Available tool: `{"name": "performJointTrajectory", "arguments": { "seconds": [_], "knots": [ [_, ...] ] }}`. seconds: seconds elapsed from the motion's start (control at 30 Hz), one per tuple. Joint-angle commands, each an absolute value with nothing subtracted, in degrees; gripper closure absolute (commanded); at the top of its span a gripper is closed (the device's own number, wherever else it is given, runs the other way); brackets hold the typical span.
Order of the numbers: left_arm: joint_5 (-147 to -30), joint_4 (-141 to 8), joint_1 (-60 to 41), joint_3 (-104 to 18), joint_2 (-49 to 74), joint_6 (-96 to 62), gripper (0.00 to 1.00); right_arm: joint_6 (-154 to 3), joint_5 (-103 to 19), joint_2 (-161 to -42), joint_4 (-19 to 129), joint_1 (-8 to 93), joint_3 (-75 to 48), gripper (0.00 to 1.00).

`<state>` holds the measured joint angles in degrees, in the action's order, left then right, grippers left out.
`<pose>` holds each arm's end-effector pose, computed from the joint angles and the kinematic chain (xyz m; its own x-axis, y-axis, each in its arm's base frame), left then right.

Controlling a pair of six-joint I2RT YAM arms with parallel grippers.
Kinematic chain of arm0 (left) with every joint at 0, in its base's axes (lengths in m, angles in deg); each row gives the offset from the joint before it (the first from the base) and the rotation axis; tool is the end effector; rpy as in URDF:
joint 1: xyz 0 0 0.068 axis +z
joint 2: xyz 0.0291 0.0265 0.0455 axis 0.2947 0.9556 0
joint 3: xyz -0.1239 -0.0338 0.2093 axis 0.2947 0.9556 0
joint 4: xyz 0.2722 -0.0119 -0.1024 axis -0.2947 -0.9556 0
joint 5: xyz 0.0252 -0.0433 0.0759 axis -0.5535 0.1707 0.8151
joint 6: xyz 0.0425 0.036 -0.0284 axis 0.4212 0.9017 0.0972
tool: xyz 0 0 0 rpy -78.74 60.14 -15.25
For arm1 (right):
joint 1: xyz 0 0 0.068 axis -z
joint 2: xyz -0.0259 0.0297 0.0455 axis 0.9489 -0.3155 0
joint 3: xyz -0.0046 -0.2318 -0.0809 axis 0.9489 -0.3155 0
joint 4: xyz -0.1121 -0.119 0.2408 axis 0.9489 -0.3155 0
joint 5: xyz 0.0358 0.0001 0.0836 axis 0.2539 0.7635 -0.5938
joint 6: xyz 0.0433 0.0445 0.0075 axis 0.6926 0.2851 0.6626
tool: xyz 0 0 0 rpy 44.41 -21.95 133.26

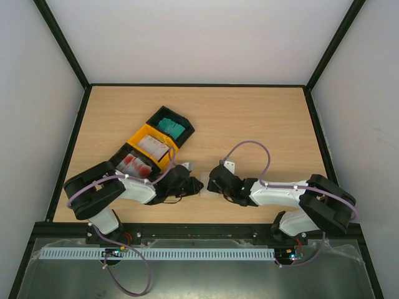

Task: Put the credit cards into the card holder
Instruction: Close the card holder at the center of the board.

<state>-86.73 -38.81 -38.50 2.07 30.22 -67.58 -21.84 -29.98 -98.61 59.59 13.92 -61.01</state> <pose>0.1640 -0.2493 0.0508 -0.9239 -0.2026 -0.3245 0.1191 0.6537 -0.7473 0.1527 0.2344 0.0823 -0.8985 0.2033 -0.3891 -0.0623 0.8183 0.5714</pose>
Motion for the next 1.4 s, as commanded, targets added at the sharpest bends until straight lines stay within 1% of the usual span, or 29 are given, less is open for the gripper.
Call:
{"name": "performJointTrajectory", "arguments": {
  "seconds": [0.0, 0.4, 0.67, 0.93, 1.1, 1.37],
  "knots": [
    [-86.1, -46.6, -38.8, 3.1, 32.3, -66.8, 0.84, -20.3, -31.5, -98.5, 60.4, 13.9, -63.3, 0.98],
    [-86.0, -46.6, -38.8, 3.0, 32.5, -67.1, 0.84, -18.2, -33.4, -93.3, 60.4, 14.0, -65.3, 0.98],
    [-86.2, -46.6, -38.8, 2.9, 32.8, -66.9, 0.85, -19.0, -33.3, -96.9, 63.3, 14.0, -65.6, 0.98],
    [-86.1, -47.1, -38.8, 2.9, 32.5, -66.7, 0.85, -19.3, -27.4, -97.2, 62.7, 14.0, -65.4, 0.98],
    [-86.1, -47.1, -38.8, 2.9, 32.5, -66.7, 0.85, -18.1, -26.2, -97.1, 62.3, 14.0, -66.5, 0.98],
    [-86.1, -47.0, -38.8, 2.9, 32.7, -66.8, 0.85, -18.9, -31.3, -97.0, 65.4, 14.0, -68.1, 0.98]
  ]
}}
